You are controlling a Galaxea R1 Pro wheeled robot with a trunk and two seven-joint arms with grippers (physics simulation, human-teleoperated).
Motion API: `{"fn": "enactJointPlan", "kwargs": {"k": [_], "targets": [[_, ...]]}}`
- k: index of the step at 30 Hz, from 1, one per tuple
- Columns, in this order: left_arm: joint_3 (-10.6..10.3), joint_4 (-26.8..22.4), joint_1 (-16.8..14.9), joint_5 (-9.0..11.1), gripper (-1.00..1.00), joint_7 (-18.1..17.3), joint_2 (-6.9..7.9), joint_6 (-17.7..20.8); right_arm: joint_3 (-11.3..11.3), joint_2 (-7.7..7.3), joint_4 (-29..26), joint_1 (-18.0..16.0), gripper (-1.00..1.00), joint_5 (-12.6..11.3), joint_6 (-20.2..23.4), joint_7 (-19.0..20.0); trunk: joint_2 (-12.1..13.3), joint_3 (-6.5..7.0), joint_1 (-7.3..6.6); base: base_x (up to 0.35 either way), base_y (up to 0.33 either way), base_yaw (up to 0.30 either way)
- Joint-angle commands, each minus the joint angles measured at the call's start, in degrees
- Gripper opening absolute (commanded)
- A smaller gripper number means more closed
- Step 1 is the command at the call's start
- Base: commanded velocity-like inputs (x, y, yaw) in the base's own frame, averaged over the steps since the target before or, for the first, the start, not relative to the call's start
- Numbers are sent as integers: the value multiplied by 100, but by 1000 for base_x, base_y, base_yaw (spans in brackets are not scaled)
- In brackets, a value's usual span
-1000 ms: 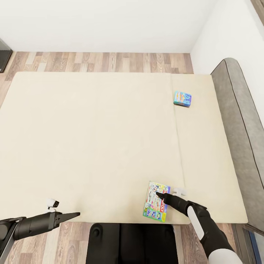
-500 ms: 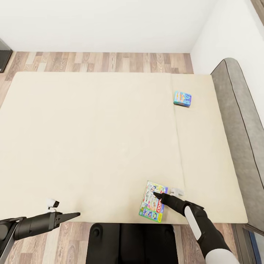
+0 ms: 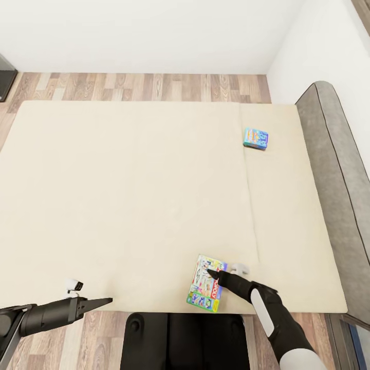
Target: Put all the toys in the child's room - the three board games (two on the bed and one on the table), the two jigsaw puzzles on the table, and the tennis ball on the table - inside the toy box on the table in the child's room.
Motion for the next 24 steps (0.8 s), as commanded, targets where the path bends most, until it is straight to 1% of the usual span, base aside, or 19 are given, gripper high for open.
{"fn": "enactJointPlan", "kwargs": {"k": [1, 6, 9, 13, 17, 24], "targets": [[-1, -1, -1, -3, 100, -23, 2, 61, 5, 13, -6, -1, 100, -25, 45, 15, -9, -6, 3, 0, 0, 0], [-1, 1, -1, -3, 100, -23, 1, 61, 80, 53, -11, -1, 100, -25, 42, 17, -9, -6, 3, 0, 0, 0], [-1, -2, -1, -3, 100, -23, 0, 61, 90, 94, -14, -1, 100, -25, 41, 17, -9, -6, 3, 0, 0, 0], [-1, 1, -1, -3, 100, -23, 1, 61, 93, 109, -14, -1, 100, -25, 42, 15, -9, -6, 3, 0, 0, 0], [-1, -1, -1, -3, 100, -23, -1, 61, 94, 165, -11, -1, 100, -25, 42, 14, -9, -6, 3, 0, 0, 0], [-1, 0, -1, -3, 100, -23, -2, 61, 94, 180, -12, -1, 100, -25, 42, 13, -9, -6, 3, 0, 0, 0]]}}
